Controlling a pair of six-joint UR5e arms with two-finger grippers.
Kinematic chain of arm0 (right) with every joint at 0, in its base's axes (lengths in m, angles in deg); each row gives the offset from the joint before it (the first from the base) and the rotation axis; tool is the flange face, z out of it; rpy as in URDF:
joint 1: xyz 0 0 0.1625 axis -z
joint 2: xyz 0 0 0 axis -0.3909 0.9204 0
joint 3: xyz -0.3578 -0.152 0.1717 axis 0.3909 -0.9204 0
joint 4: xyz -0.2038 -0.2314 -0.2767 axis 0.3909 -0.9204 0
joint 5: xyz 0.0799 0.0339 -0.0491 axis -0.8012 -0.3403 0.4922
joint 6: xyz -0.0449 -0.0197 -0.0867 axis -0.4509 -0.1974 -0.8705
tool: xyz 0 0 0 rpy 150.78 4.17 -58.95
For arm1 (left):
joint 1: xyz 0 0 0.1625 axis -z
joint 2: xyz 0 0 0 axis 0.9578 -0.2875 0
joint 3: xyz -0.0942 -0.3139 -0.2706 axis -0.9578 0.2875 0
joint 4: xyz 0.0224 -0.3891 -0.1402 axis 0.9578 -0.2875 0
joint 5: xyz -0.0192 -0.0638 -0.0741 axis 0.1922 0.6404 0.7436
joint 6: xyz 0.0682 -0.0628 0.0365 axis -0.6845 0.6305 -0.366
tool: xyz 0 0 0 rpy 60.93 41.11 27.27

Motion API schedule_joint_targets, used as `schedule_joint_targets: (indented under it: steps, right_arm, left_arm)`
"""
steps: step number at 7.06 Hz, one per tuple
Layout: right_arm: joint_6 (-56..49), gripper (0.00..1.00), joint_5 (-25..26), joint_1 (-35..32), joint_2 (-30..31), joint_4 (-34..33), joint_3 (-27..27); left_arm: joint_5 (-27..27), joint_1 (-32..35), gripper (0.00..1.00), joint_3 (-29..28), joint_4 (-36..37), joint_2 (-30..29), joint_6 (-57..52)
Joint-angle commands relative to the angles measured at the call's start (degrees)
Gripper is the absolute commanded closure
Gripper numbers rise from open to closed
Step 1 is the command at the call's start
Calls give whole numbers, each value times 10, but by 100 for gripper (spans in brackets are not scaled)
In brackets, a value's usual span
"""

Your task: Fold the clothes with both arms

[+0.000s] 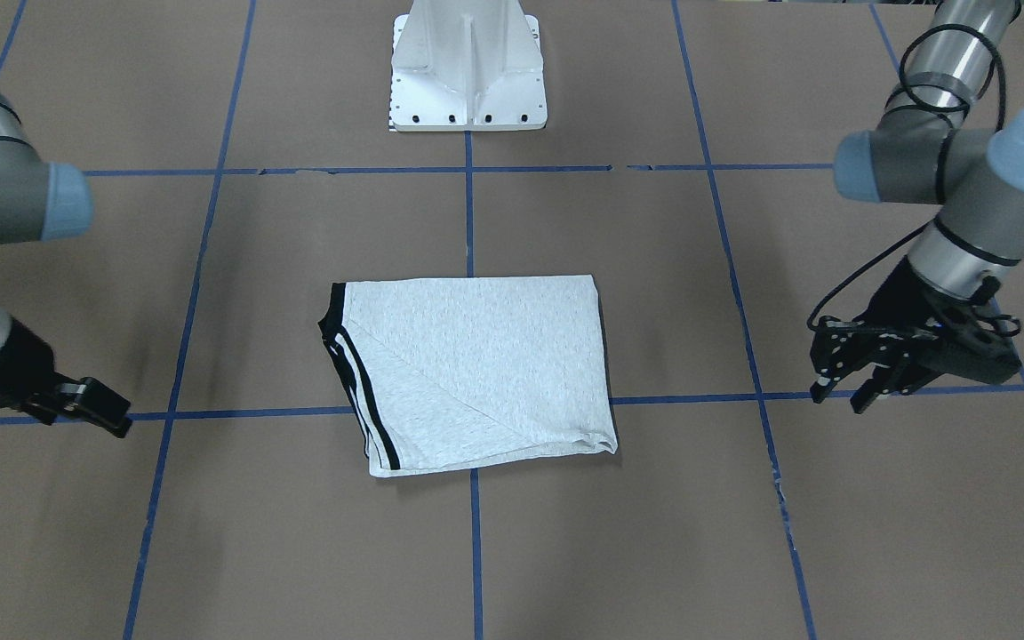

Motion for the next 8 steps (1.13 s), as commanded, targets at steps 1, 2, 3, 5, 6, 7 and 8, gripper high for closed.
schedule_joint_targets:
  steps: [1,2,3,5,6,7,8]
  right_arm:
    - [-187,0,-40,-80,63,-7,-3]
    - [-265,0,-59,-116,70,-61,5]
    - [-336,0,-82,-154,81,-106,7]
    - [-413,0,-94,-210,146,-122,30]
    - [-419,0,-94,-225,163,-123,51]
    - [-422,0,-94,-224,193,-123,65]
    - [-436,0,-94,-221,214,-123,72]
  left_arm:
    - [51,84,47,8,90,33,-176]
    - [75,134,47,17,166,29,-252]
    - [98,164,47,37,195,35,-286]
    - [133,216,45,47,279,39,-328]
    - [134,231,44,48,297,49,-364]
    - [133,234,43,47,321,60,-367]
    - [136,250,31,16,318,72,-371]
